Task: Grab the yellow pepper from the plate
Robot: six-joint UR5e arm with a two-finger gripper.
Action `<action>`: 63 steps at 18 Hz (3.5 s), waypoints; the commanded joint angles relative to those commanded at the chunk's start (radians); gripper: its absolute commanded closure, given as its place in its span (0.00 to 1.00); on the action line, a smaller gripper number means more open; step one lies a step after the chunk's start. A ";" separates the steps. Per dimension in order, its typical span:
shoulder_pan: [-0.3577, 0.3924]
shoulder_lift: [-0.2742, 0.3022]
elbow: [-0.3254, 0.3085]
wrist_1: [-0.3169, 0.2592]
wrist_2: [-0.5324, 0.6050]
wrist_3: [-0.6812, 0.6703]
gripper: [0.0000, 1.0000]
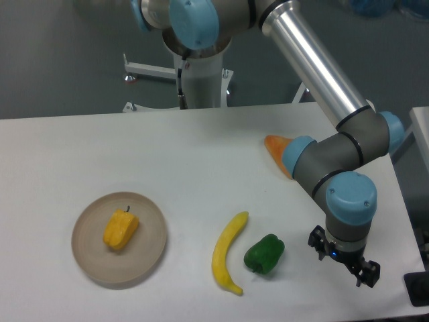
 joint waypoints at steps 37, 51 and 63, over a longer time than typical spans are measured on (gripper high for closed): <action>-0.463 0.382 -0.603 -0.008 -0.199 -0.824 0.00; -0.517 0.354 -0.627 0.055 -0.176 -0.815 0.00; -0.518 0.351 -0.626 0.084 -0.158 -0.787 0.67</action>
